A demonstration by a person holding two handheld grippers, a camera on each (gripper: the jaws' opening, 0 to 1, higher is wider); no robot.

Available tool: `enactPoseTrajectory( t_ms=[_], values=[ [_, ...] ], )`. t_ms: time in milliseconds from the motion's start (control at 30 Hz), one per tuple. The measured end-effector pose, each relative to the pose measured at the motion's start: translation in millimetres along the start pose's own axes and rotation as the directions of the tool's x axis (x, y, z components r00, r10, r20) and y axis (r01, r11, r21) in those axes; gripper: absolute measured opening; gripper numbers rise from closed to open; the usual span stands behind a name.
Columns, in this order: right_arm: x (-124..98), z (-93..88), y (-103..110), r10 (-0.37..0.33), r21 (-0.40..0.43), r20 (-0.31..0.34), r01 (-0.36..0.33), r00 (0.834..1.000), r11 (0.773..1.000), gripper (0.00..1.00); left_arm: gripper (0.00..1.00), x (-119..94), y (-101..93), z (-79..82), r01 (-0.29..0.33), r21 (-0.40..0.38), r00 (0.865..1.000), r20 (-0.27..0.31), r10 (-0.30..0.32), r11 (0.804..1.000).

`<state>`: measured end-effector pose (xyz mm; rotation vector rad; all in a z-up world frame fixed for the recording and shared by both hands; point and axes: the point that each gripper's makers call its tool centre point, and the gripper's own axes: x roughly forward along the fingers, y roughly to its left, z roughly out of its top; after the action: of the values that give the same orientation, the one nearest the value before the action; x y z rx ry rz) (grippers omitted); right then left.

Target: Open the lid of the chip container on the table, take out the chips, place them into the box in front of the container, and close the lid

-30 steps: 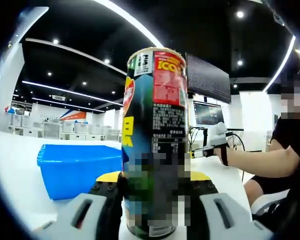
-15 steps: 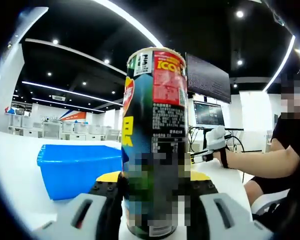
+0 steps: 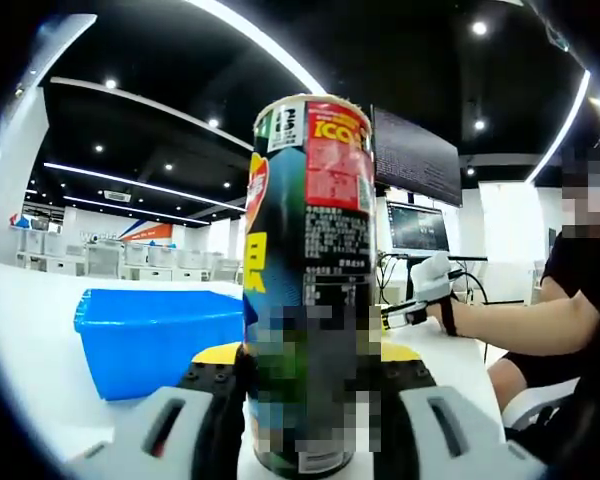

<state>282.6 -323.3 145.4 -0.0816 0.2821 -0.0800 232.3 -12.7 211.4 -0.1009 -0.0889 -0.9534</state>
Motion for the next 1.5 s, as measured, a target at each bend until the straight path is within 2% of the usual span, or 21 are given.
enactPoseTrajectory(
  t_ms=[333,567,633,700,767,833,867,900,933,1000,1033,1100,1133,1167,1233,1267,1300,1333,1367,1467,1500],
  values=[
    [-3.5,-3.6,3.0,0.010,0.026,-0.021,-0.010,1.000,1.000,0.46,0.48,-0.1,0.3,-0.2,0.000,0.002,1.000,0.000,0.000,1.000],
    [-4.4,5.9,-0.4,0.008,0.058,0.024,-0.009,1.000,0.998,0.48,0.48,-0.2,0.3,-0.1,0.000,0.003,1.000,-0.001,0.000,1.000],
    [-2.0,24.1,-4.0,0.020,0.075,0.090,-0.026,0.996,0.997,0.46,0.48,-0.2,0.3,-0.1,0.000,0.003,1.000,-0.001,0.000,1.000],
    [-12.6,55.0,20.4,0.101,0.112,0.121,-0.115,0.988,0.987,0.41,0.48,-0.1,0.4,-0.1,0.001,0.002,1.000,-0.001,-0.001,1.000],
    [-31.2,110.0,58.7,0.222,-0.002,0.232,-0.228,0.947,0.974,0.40,0.48,0.4,0.2,-0.1,0.002,0.003,1.000,-0.001,-0.002,1.000],
    [-53.4,151.8,97.9,0.354,-0.118,0.300,-0.333,0.886,0.935,0.40,0.48,0.5,0.2,-0.2,0.002,0.003,1.000,-0.001,-0.002,1.000],
    [-74.0,177.5,130.5,0.470,-0.214,0.320,-0.420,0.823,0.882,0.40,0.48,0.4,0.3,-0.1,0.002,0.004,1.000,-0.001,-0.002,1.000],
    [-86.0,192.2,149.9,0.540,-0.272,0.329,-0.470,0.774,0.840,0.41,0.48,0.3,0.3,-0.1,0.002,0.005,1.000,-0.001,-0.002,1.000],
    [-107.8,208.4,179.9,0.644,-0.366,0.311,-0.537,0.700,0.760,0.41,0.48,0.3,0.4,-0.2,0.002,0.005,1.000,-0.002,-0.002,1.000],
    [-139.1,220.5,218.6,0.778,-0.503,0.243,-0.610,0.580,0.612,0.43,0.48,0.2,0.5,-0.2,0.002,0.005,1.000,-0.003,-0.002,1.000],
    [-160.0,227.8,241.4,0.843,-0.603,0.189,-0.618,0.503,0.504,0.42,0.48,0.2,0.4,-0.2,0.002,0.005,1.000,-0.003,-0.002,1.000],
    [-185.3,231.0,272.0,0.906,-0.744,0.077,-0.581,0.416,0.330,0.40,0.48,0.2,0.5,-0.3,0.003,0.005,1.000,-0.003,-0.003,1.000],
    [-191.2,227.1,282.0,0.915,-0.783,0.014,-0.565,0.403,0.261,0.38,0.48,0.1,0.5,-0.3,0.004,0.006,1.000,-0.003,-0.004,1.000],
    [-193.9,219.4,291.6,0.910,-0.822,-0.094,-0.547,0.405,0.159,0.37,0.48,0.1,0.5,-0.3,0.004,0.006,1.000,-0.004,-0.004,1.000],
    [-194.3,208.3,303.1,0.883,-0.830,-0.231,-0.557,0.408,0.040,0.36,0.48,0.0,0.4,-0.3,0.004,0.007,1.000,-0.004,-0.004,1.000],
    [-192.8,205.1,305.2,0.871,-0.822,-0.276,-0.570,0.405,0.004,0.36,0.48,0.0,0.4,-0.4,0.003,0.007,1.000,-0.005,-0.003,1.000],
    [-189.9,199.5,305.0,0.838,-0.805,-0.338,-0.592,0.428,-0.023,0.35,0.48,-0.1,0.4,-0.4,0.003,0.007,1.000,-0.005,-0.003,1.000],
    [-189.6,196.7,304.3,0.827,-0.806,-0.368,-0.589,0.425,-0.056,0.33,0.48,-0.1,0.4,-0.4,0.003,0.007,1.000,-0.006,-0.003,1.000],
    [-187.1,194.0,304.4,0.800,-0.799,-0.414,-0.594,0.435,-0.090,0.32,0.48,-0.2,0.4,-0.5,0.002,0.007,1.000,-0.006,-0.002,1.000],
    [-176.6,187.4,301.0,0.722,-0.759,-0.506,-0.641,0.471,-0.114,0.30,0.48,-0.3,0.5,-0.5,0.002,0.007,1.000,-0.007,-0.002,1.000],
    [-172.4,182.5,298.9,0.687,-0.747,-0.545,-0.650,0.480,-0.138,0.28,0.48,-0.4,0.7,-0.5,0.002,0.007,1.000,-0.007,-0.002,1.000]
  ],
)
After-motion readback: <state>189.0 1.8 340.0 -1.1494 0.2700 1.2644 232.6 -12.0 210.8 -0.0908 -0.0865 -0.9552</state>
